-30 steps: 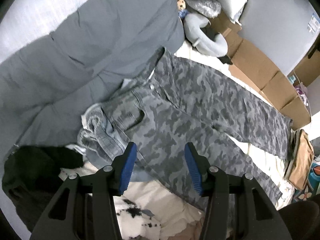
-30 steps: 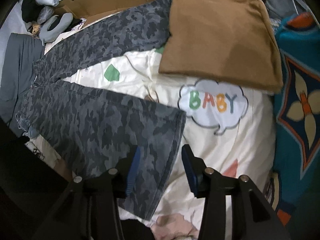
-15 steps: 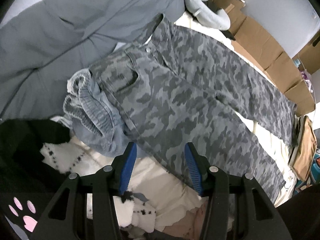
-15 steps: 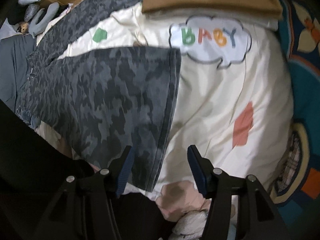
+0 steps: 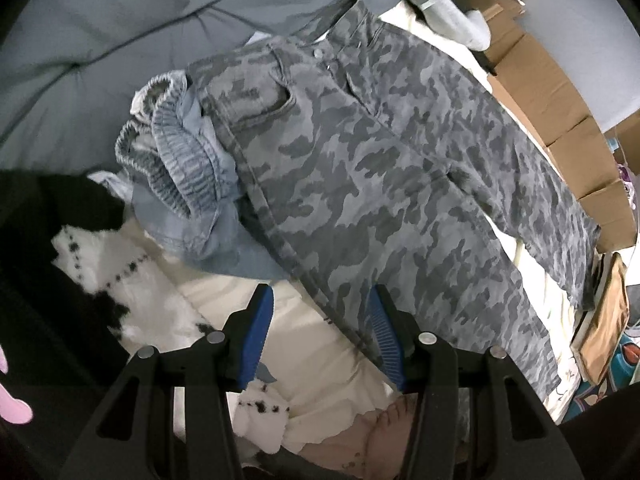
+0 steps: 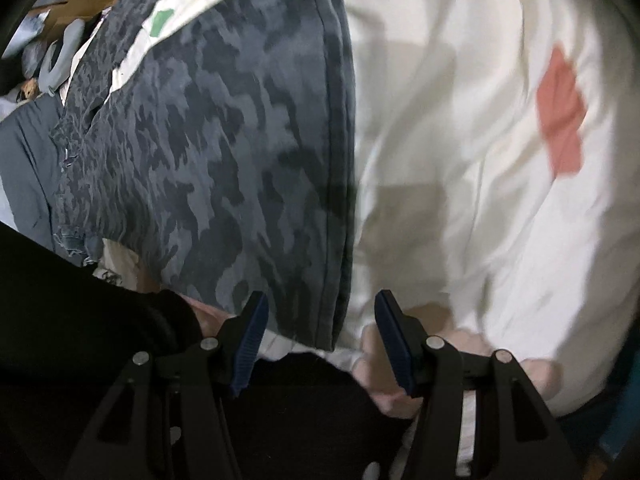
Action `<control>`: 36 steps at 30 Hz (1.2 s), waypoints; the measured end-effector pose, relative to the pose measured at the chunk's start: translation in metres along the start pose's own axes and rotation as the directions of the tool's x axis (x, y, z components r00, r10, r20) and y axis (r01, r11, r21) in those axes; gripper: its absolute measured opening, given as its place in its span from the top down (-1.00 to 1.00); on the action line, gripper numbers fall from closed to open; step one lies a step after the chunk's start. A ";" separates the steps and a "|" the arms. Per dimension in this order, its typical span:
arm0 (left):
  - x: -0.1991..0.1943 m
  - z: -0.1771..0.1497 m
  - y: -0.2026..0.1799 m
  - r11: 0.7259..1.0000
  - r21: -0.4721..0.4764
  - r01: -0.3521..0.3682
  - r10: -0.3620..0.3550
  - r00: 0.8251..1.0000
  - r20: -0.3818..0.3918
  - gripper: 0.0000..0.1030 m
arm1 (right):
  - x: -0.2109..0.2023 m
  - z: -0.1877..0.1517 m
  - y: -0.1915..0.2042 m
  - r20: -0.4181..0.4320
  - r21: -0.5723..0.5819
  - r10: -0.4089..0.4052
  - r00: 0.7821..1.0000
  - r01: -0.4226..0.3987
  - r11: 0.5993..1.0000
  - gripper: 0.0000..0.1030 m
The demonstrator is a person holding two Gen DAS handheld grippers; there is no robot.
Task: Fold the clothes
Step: 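Release the pants and move both grippers back over the folded leg, then grasp the folded hem edge of the camouflage pants with the right gripper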
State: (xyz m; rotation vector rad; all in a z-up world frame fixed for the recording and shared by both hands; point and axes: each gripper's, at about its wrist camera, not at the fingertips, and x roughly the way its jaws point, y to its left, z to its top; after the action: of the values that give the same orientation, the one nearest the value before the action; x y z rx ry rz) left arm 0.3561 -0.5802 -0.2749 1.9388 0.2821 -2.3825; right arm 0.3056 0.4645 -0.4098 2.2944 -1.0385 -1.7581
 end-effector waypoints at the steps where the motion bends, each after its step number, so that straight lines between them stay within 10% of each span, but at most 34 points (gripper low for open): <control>1: 0.003 -0.001 0.000 1.000 -0.002 0.000 0.000 1.000 -0.009 0.02 | 0.005 -0.003 -0.003 -0.012 0.013 0.013 1.000 -0.013 1.000 -0.03; 25: 0.048 -0.031 -0.016 1.000 0.018 0.008 -0.005 0.988 -0.153 0.02 | 0.076 -0.025 -0.027 -0.114 0.213 0.297 0.948 -0.269 0.939 -0.03; 36: 0.048 -0.031 -0.018 1.000 0.025 0.004 0.000 0.988 -0.156 0.02 | 0.052 -0.015 -0.032 0.008 0.268 0.430 0.903 -0.416 0.869 0.11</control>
State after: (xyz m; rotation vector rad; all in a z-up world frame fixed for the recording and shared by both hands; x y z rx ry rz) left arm 0.3735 -0.5531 -0.3262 2.1414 0.2621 -2.2487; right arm 0.3397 0.4554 -0.4617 2.0082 -1.7009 -1.4488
